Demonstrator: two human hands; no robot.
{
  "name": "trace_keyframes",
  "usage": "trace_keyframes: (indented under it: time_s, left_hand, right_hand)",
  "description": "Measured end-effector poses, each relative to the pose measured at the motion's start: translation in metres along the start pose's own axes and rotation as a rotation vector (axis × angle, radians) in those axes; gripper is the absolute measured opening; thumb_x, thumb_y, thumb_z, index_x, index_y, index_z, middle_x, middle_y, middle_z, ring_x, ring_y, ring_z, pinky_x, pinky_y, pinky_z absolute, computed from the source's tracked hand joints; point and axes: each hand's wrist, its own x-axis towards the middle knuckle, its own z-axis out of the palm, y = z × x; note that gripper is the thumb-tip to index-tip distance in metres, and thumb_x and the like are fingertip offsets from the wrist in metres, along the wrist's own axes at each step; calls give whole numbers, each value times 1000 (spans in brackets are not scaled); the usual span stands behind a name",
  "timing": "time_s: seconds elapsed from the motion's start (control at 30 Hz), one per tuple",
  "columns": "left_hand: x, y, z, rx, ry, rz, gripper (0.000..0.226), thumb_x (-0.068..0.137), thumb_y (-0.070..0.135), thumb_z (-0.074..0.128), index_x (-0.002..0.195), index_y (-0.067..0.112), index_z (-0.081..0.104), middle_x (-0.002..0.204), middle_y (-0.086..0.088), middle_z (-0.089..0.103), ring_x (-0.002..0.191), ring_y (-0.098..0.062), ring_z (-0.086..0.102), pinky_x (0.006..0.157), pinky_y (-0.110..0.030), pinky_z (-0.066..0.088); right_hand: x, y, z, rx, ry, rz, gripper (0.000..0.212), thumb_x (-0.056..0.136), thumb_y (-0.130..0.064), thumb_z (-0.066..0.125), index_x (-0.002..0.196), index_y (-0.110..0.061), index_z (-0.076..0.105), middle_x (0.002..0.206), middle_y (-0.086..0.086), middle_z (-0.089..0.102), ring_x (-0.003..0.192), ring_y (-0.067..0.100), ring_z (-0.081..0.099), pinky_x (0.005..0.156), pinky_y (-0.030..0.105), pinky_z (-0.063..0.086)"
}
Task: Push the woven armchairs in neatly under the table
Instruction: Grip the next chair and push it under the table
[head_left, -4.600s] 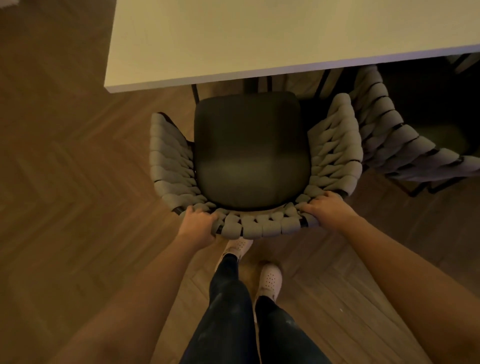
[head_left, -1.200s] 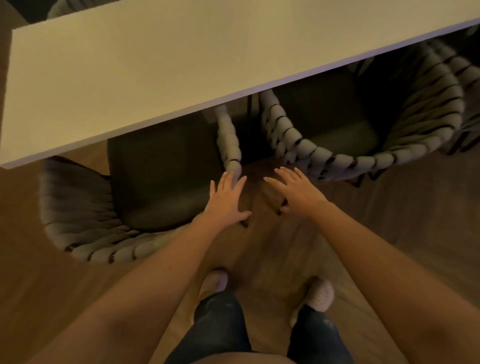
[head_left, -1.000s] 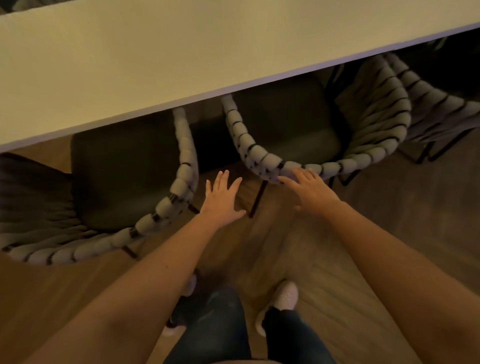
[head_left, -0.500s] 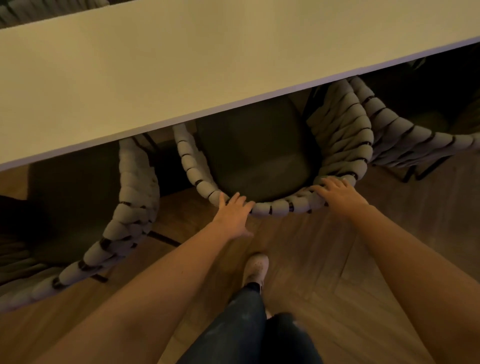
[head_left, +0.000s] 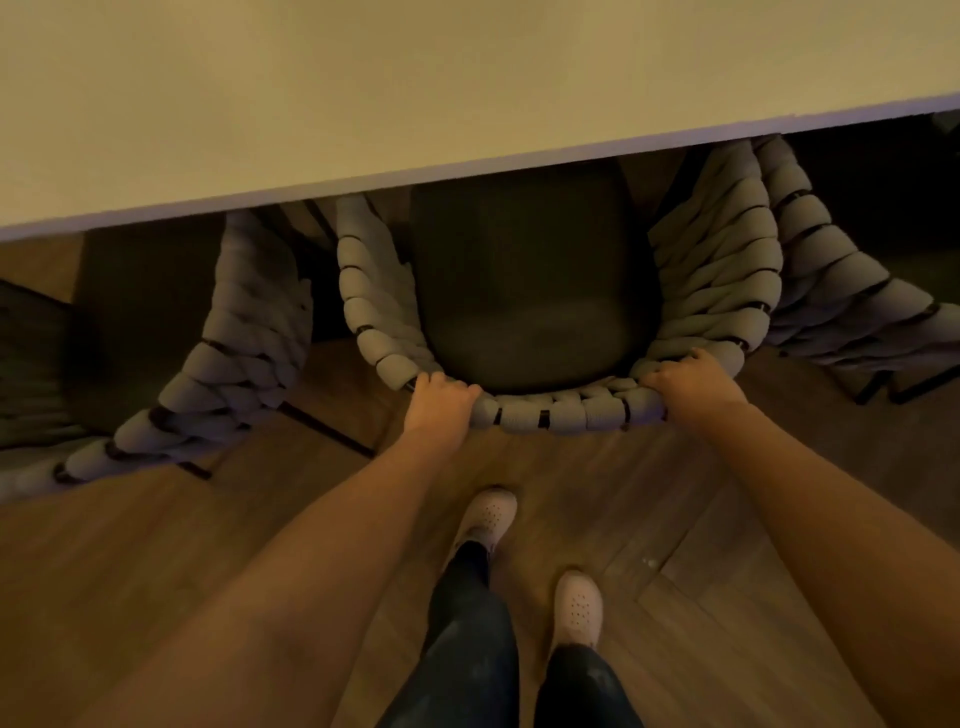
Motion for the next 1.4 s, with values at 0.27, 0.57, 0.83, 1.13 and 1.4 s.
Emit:
trace_keyframes:
  time_s: [0.27,0.57,0.83,1.13,1.4]
  left_hand:
    - [-59,27,31,-44,-7,-79,39,97,33,53,135,27,47,129,-3,58,118,-27,48,104,-39,32]
    - [-64,23,25,34,-108,-94,49,95,24,56,141,25,40,141,-3,48,126,-28,46,105,-42,33]
    - [-45,0,17,87,-115,-69,43,96,31,53,138,29,45,139,0,48,123,-25,47,102,-39,35]
    - [-15,-28,5,106,-115,-57,42,96,29,53,138,32,46,142,3,47,125,-24,45,103,-39,33]
    - [4,-47,-8,126,-175,-61,50,94,27,59,141,32,43,145,1,46,133,-26,40,116,-53,17]
  right_hand:
    - [-36,3,28,172,130,-256,44,86,-34,58,129,-37,53,122,-5,62,109,21,58,90,35,39]
    - [-41,-1,27,14,70,-178,50,94,-28,54,140,-33,37,137,-3,50,128,22,44,107,38,27]
    - [-17,-1,18,-2,96,-176,44,92,-27,58,134,-30,45,132,-2,54,126,23,46,106,39,28]
    - [8,1,-3,43,114,-154,44,93,-24,58,134,-30,45,130,0,55,124,25,47,105,40,29]
    - [29,0,-16,82,163,-145,46,89,-29,62,132,-33,47,126,-4,58,120,22,49,101,38,31]
